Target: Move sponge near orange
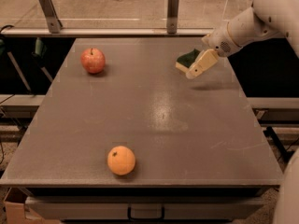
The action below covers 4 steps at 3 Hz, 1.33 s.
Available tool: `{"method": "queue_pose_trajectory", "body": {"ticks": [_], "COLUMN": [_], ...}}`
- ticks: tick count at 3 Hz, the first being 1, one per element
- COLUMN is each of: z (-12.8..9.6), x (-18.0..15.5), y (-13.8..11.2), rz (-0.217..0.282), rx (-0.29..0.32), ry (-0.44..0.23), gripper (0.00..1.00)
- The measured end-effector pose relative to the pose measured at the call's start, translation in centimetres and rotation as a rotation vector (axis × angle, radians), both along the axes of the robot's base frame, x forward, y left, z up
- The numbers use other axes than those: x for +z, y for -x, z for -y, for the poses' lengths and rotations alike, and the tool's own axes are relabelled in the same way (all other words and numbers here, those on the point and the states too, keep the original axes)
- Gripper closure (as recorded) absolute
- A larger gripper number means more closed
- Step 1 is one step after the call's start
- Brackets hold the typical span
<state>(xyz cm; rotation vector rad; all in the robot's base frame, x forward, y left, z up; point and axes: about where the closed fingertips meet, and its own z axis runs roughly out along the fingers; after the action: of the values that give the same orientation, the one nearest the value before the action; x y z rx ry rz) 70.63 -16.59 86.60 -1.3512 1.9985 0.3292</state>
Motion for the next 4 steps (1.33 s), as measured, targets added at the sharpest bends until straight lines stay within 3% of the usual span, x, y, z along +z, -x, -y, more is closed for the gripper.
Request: {"method": "queue_pose_trajectory", "body": {"ticks": [1, 2, 3, 4], "z": [0.4, 0.9, 0.9, 0.5], "x": [-2.0, -2.8, -2.9, 1.2], "y": [-2.3, -3.6, -3.9, -3.0], "rz": [-0.04, -0.064, -0.083, -0.035], "rx": [-0.068, -0.117, -0.134, -0.097], "ry": [-0.07, -0.121, -0.163, -0.222], "gripper": [0.1, 0.27, 0.51, 0.75]}}
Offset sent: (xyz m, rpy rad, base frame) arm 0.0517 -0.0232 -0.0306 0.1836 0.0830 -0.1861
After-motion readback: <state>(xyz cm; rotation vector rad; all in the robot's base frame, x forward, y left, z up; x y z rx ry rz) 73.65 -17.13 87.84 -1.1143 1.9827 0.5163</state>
